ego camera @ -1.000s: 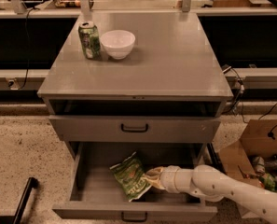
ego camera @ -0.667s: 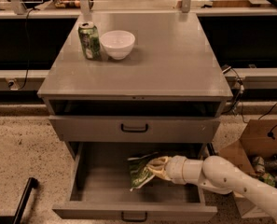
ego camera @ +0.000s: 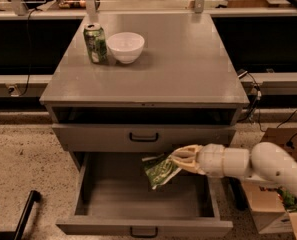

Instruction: Pick green jalapeno chip bag from middle drawer and place on counter

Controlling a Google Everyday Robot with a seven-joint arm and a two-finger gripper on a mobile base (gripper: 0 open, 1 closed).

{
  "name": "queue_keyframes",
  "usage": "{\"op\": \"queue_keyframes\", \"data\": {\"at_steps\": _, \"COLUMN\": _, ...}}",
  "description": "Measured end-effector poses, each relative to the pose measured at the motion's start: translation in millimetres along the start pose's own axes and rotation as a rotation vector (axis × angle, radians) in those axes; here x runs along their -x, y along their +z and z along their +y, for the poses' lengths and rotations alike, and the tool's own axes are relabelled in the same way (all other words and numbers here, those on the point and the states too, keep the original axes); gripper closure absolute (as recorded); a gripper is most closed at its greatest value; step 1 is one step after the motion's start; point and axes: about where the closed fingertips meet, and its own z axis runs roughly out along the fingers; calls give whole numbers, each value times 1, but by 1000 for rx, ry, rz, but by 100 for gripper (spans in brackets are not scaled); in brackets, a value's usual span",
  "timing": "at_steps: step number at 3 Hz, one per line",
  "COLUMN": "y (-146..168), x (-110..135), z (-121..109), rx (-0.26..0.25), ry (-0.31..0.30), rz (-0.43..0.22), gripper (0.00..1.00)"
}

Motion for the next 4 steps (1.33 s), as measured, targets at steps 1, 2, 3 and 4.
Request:
{"op": "queue_keyframes", "data": {"at_steps": 1, "y": -35, "x": 47, "z": -12, "rx": 59, "ry": -44, "rz": -49, "gripper": 100}}
{"op": "queue_keyframes", "data": {"at_steps": 2, "y": -66, "x": 95, "z": -28, "rx": 110, "ry": -98, "rz": -96, "gripper": 100}}
{"op": "queue_keyframes", "data": {"at_steps": 3, "y": -94, "x": 141, "z": -50, "rx": 133, "ry": -151, "rz": -122, "gripper": 100}}
{"op": "queue_keyframes", "data": {"at_steps": 4, "y": -115, "x": 183, "z": -68, "rx": 135, "ry": -202, "rz": -117, "gripper": 100}}
